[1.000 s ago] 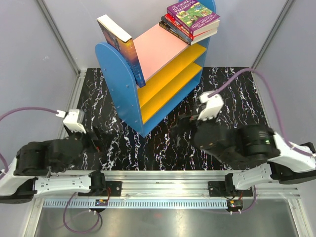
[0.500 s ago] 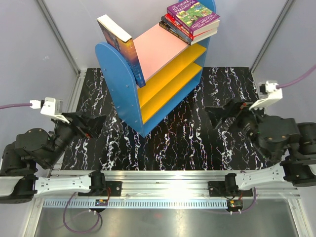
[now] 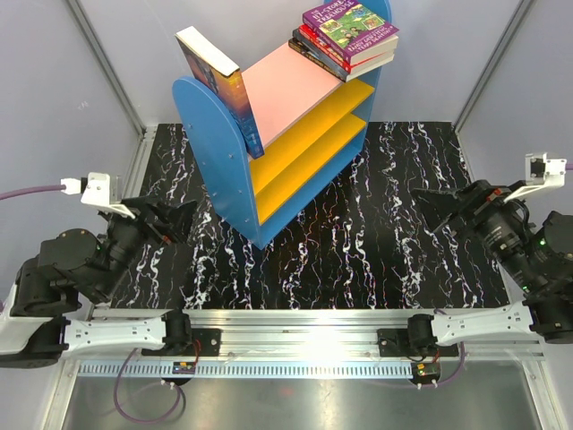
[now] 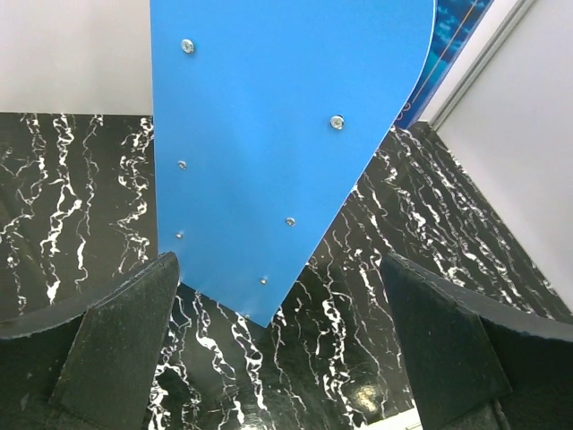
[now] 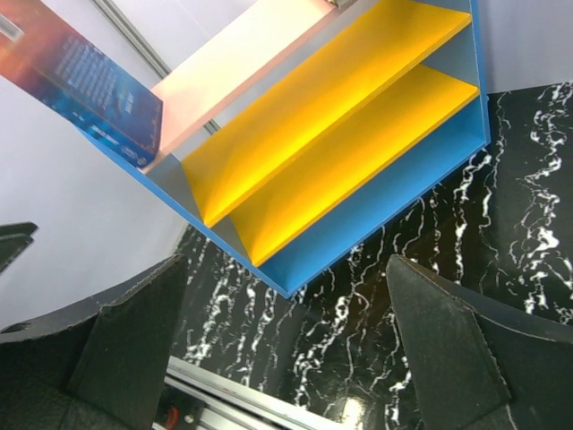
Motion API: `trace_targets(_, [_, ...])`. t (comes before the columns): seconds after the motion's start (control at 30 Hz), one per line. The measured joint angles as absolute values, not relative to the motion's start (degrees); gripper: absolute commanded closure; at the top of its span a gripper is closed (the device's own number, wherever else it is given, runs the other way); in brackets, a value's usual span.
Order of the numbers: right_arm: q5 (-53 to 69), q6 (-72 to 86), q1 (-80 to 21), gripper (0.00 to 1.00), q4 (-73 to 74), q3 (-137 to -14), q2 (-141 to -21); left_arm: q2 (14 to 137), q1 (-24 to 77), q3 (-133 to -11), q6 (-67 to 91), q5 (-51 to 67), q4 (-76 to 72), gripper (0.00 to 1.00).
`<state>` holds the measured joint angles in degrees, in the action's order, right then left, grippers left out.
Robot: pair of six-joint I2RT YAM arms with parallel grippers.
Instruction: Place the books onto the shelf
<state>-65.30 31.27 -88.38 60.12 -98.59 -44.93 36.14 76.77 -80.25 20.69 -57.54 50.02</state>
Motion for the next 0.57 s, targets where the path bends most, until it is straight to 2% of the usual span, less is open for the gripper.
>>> trace_targets(0.57, [-64.7,23.6,-88.4,0.00,51.3,-93.6,-37.4,40.0,76.8,-80.1,19.4,-59.6,49.1,0.01])
